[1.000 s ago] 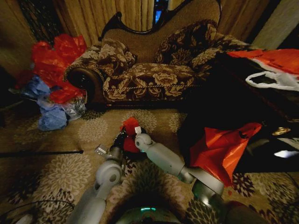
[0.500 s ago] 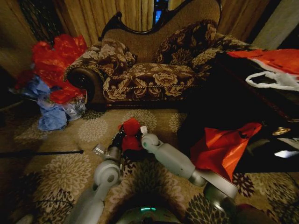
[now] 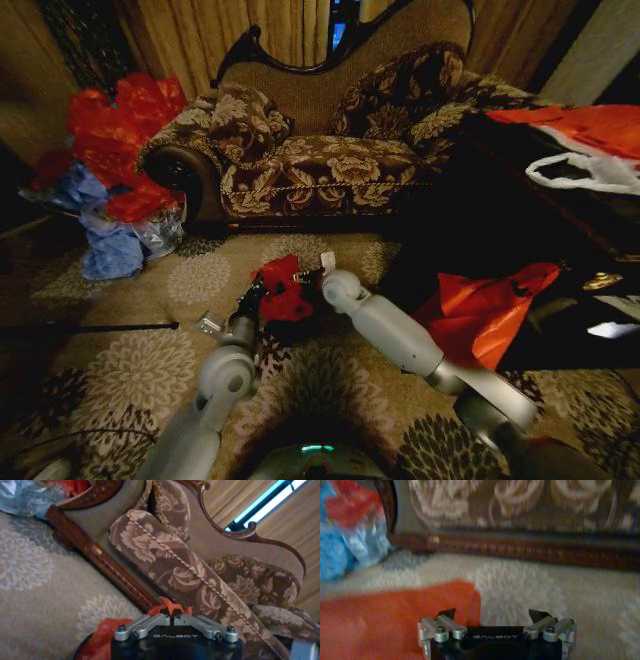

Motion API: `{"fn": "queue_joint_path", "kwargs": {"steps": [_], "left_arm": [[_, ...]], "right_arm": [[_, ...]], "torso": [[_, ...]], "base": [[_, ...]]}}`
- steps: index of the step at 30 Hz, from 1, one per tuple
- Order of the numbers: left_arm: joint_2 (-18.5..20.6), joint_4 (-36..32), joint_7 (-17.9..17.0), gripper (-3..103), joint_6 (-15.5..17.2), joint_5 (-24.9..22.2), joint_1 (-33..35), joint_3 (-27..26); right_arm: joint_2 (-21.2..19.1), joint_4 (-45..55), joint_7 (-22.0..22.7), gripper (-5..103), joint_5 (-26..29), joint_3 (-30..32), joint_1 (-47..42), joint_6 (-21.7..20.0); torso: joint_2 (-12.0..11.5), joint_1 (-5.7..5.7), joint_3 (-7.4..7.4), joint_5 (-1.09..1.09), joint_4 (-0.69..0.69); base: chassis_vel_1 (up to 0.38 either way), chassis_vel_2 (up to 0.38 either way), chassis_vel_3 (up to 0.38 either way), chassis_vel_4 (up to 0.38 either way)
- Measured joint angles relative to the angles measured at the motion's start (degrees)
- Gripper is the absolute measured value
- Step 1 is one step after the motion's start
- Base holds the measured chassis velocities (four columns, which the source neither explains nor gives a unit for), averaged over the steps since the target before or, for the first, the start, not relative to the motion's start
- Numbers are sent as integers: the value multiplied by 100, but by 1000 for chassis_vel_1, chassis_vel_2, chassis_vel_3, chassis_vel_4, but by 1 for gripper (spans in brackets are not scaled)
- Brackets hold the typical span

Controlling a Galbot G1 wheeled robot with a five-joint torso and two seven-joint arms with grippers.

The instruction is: Place a garbage bag over the trash bin.

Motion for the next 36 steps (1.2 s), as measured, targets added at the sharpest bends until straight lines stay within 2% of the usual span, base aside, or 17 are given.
{"fn": "queue_joint_path", "kwargs": {"steps": [2, 4, 6, 7, 10, 11, 12, 13, 14, 16, 17, 18, 22, 24, 25, 29, 36], "left_arm": [[2, 13, 13, 0, 8, 1, 2, 31], [4, 21, 19, 0, 14, 1, 3, 45], [5, 50, 44, 0, 23, 3, 5, 69], [5, 50, 44, 0, 23, 3, 5, 69], [-17, 124, 76, 0, 27, 16, -10, 112], [-17, 124, 76, 0, 27, 16, -10, 112], [-25, 145, 84, 0, 28, 23, -14, 131], [-37, 177, 98, 0, 29, 39, -15, 162], [-39, 197, 108, 0, 31, 47, -15, 180], [-41, 209, 111, 0, 32, 51, -14, 190], [-39, 227, 120, 0, 34, 59, -10, 200], [-39, 227, 120, 0, 34, 59, -10, 200], [-31, 219, 126, 0, 39, 64, 1, 204], [-29, 206, 126, 0, 39, 64, 8, 201], [-25, 178, 126, 0, 40, 64, 21, 191], [-20, 112, 134, 0, 41, 64, 60, 168], [-25, 85, 147, 0, 41, 65, 68, 167]], "right_arm": [[45, -79, -105, 85, -41, 73, 110, -26], [64, -133, -183, 85, -97, 111, 160, -36], [82, -255, -396, 74, -298, 180, 272, -41], [82, -255, -396, 74, -298, 180, 272, -41], [180, -354, -489, 56, -292, 192, 409, 21], [180, -354, -489, 56, -292, 192, 409, 21], [254, -398, -489, 56, -262, 193, 443, 47], [463, -534, -490, 45, -211, 198, 516, 93], [628, -650, -488, 40, -187, 191, 556, 137], [728, -729, -487, 40, -176, 169, 577, 158], [938, -901, -484, 35, -159, 65, 600, 202], [938, -901, -484, 35, -159, 65, 600, 202], [1356, -1421, -482, 13, -211, -176, 499, 315], [1399, -1525, -496, 13, -266, -201, 452, 349], [1462, -1708, -544, 3, -372, -229, 363, 392], [1512, -2028, -603, 1, -508, -279, 130, 432], [1428, -2024, -597, 0, -514, -320, -194, 420]], "torso": [[0, 0, 0, 0, 1], [0, 0, 0, 0, 1], [0, 0, 0, 0, 0], [0, 0, 0, 0, 0], [0, 0, 0, 0, -3], [0, 0, 0, 0, -3], [0, 0, 0, 0, -3], [0, 0, 0, 0, -1], [0, 0, 0, 0, 0], [0, 0, 0, -2, 1], [0, 0, 0, -2, 2], [0, 0, 0, -2, 2], [1, -1, 0, -1, 1], [1, 0, 1, -1, 1], [1, 0, 0, -1, 0], [1, 0, 1, 0, -1], [1, 0, 0, 1, -2]], "base": [[0, 0, 0, 0], [0, 0, 0, 0], [0, 0, 0, 0], [0, 0, 0, 0], [0, 0, 0, 0], [0, 0, 0, 0], [0, 0, 0, 0], [0, 0, 0, 0], [0, 0, 0, 0], [0, 0, 0, 0], [0, 0, 0, 0], [0, 0, 0, 0], [0, 0, 0, 0], [0, 0, 0, 0], [0, 0, 0, 0], [0, 0, 0, 0], [0, 0, 0, 0]]}}
